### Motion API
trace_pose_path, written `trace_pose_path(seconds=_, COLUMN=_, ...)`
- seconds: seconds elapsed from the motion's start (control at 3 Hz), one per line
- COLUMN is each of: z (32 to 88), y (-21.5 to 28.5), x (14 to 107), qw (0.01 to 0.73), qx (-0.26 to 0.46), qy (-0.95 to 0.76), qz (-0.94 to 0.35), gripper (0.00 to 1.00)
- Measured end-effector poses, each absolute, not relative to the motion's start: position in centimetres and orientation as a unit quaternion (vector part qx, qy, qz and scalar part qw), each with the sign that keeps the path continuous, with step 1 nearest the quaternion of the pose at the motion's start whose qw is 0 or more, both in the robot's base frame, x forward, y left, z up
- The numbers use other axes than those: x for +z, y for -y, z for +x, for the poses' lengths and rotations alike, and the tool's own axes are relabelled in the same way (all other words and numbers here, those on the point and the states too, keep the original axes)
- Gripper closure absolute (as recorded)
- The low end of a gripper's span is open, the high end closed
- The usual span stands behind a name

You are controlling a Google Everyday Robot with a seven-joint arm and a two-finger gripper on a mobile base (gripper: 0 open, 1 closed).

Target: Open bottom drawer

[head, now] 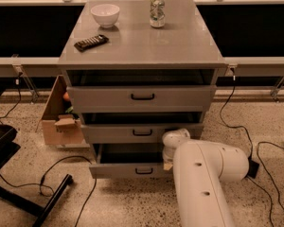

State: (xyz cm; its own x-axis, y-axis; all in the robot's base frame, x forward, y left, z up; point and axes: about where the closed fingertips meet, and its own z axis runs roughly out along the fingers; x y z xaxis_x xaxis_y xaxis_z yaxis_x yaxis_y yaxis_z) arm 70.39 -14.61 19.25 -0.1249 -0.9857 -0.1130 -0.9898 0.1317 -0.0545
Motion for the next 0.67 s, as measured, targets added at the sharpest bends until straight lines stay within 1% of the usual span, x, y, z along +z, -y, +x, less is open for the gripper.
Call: trace_pose_path(seconds=0.67, z=70.38, y=14.61, x=19.24, qw=0.061, qx=0.017, qy=-0.750, qz=-0.659, gripper=0.05)
